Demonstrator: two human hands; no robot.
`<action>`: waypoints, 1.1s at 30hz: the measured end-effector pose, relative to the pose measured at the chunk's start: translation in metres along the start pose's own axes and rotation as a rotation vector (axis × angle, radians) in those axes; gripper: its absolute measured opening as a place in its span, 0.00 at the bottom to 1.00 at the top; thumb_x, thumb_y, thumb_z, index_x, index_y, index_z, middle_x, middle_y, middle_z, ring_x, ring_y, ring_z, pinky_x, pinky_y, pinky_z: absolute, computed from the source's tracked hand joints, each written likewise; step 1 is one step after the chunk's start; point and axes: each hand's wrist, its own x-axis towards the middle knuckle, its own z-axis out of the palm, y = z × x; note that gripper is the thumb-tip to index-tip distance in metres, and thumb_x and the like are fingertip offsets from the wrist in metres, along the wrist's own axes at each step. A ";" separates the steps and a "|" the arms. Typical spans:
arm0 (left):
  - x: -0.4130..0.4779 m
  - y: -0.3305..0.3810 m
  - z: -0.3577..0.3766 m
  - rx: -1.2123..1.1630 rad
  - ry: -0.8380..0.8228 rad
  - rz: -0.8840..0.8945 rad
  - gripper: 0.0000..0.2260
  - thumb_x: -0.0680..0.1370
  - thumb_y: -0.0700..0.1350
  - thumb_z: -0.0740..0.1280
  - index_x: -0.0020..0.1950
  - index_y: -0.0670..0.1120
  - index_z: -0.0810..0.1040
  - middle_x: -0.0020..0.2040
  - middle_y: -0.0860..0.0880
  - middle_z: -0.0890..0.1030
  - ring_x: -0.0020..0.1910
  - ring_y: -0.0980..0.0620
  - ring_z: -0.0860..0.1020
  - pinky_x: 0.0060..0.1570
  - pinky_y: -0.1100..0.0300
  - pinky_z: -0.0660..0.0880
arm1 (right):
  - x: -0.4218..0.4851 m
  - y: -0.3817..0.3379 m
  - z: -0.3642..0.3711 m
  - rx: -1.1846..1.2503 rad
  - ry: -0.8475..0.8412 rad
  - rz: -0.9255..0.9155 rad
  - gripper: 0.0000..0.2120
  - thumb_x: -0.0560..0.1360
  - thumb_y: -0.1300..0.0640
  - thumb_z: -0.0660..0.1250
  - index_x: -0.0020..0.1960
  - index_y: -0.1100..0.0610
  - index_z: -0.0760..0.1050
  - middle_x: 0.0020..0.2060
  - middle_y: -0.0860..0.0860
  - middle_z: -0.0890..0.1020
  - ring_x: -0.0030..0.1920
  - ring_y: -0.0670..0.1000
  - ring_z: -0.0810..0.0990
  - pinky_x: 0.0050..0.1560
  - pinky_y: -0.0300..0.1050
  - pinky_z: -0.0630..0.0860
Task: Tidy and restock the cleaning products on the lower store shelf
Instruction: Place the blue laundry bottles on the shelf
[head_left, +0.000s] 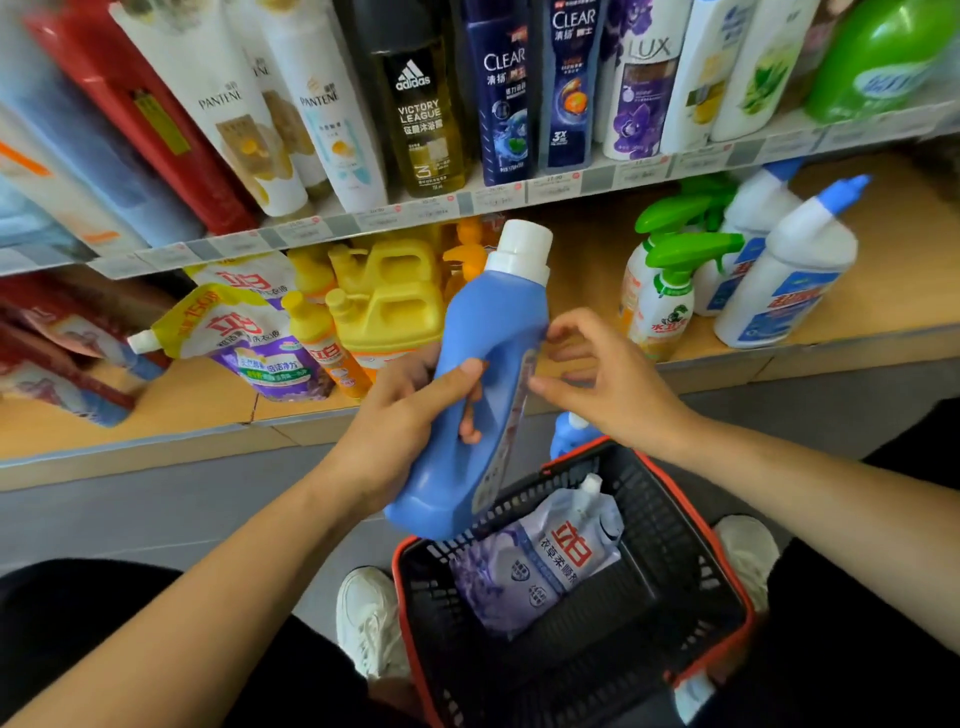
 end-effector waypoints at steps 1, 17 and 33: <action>0.000 0.002 -0.003 -0.012 0.013 0.012 0.12 0.79 0.47 0.64 0.46 0.37 0.74 0.29 0.42 0.73 0.29 0.48 0.73 0.36 0.61 0.74 | -0.003 0.000 0.007 0.033 -0.039 -0.003 0.28 0.72 0.53 0.76 0.67 0.44 0.67 0.65 0.43 0.73 0.60 0.40 0.76 0.57 0.41 0.79; 0.006 0.022 -0.027 -0.200 0.169 0.112 0.10 0.80 0.45 0.64 0.49 0.38 0.77 0.34 0.47 0.78 0.26 0.50 0.74 0.32 0.60 0.75 | -0.047 -0.015 0.058 0.231 -0.210 -0.072 0.37 0.76 0.63 0.72 0.78 0.46 0.59 0.79 0.41 0.55 0.77 0.40 0.57 0.68 0.48 0.74; -0.007 0.042 -0.023 -0.028 0.130 0.063 0.15 0.73 0.38 0.71 0.59 0.36 0.78 0.58 0.44 0.84 0.54 0.42 0.85 0.42 0.56 0.82 | -0.030 -0.002 0.045 0.533 -0.205 0.074 0.31 0.70 0.59 0.74 0.68 0.42 0.69 0.61 0.35 0.80 0.63 0.39 0.77 0.61 0.36 0.74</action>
